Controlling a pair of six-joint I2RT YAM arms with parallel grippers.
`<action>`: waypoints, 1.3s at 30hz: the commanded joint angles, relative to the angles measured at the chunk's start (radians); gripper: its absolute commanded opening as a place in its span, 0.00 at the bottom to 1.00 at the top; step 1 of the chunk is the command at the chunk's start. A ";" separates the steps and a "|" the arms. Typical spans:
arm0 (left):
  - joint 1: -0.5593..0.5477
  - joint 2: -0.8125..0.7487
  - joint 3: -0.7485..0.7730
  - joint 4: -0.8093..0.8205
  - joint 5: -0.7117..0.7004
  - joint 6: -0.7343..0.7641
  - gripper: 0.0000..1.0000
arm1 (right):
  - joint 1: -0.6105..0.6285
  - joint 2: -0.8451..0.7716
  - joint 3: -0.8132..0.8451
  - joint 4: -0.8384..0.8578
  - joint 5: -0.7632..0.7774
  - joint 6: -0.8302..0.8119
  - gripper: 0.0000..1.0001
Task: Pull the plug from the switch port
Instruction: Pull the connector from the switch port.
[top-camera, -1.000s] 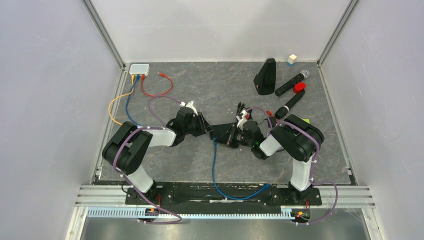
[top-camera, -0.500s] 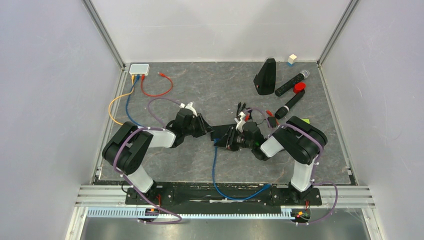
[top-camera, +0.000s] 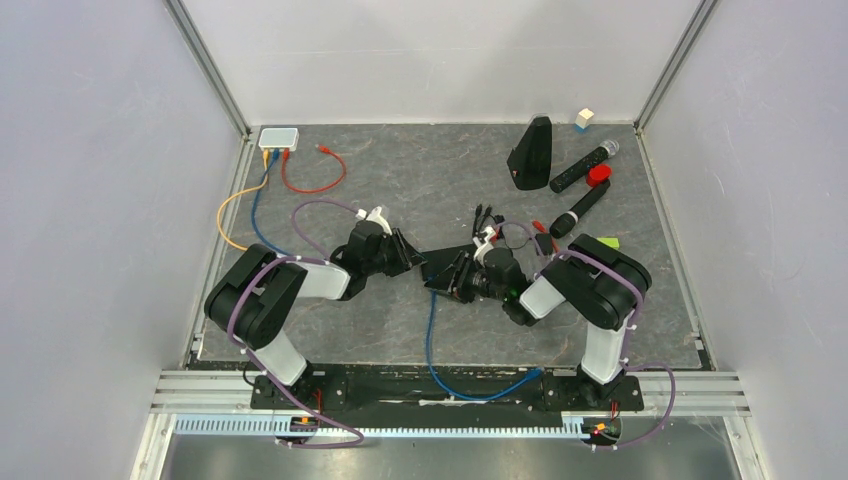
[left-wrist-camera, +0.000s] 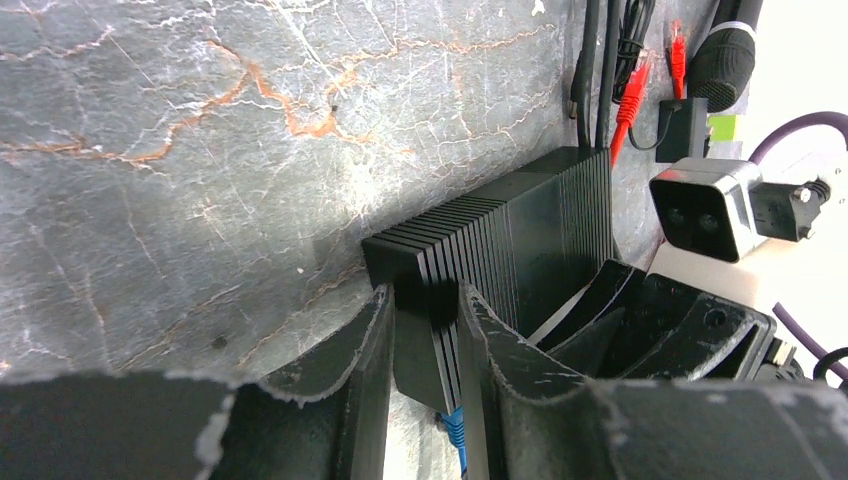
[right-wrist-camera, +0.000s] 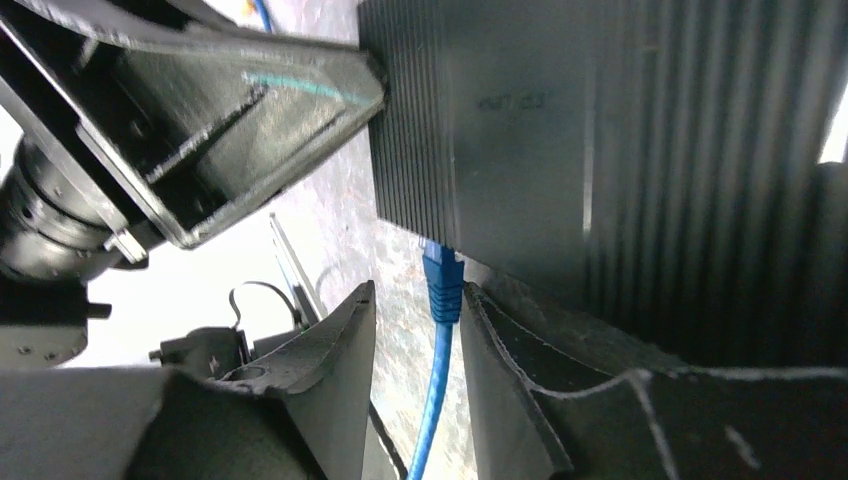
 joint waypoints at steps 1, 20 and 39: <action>-0.003 0.036 -0.053 -0.179 -0.032 0.016 0.34 | -0.024 0.058 -0.049 -0.087 0.187 0.160 0.40; -0.003 0.055 -0.042 -0.175 -0.017 0.019 0.33 | -0.030 0.141 -0.027 0.067 0.197 0.262 0.32; 0.003 0.065 0.005 -0.187 -0.035 -0.002 0.33 | -0.028 0.167 0.143 -0.338 -0.137 -0.107 0.00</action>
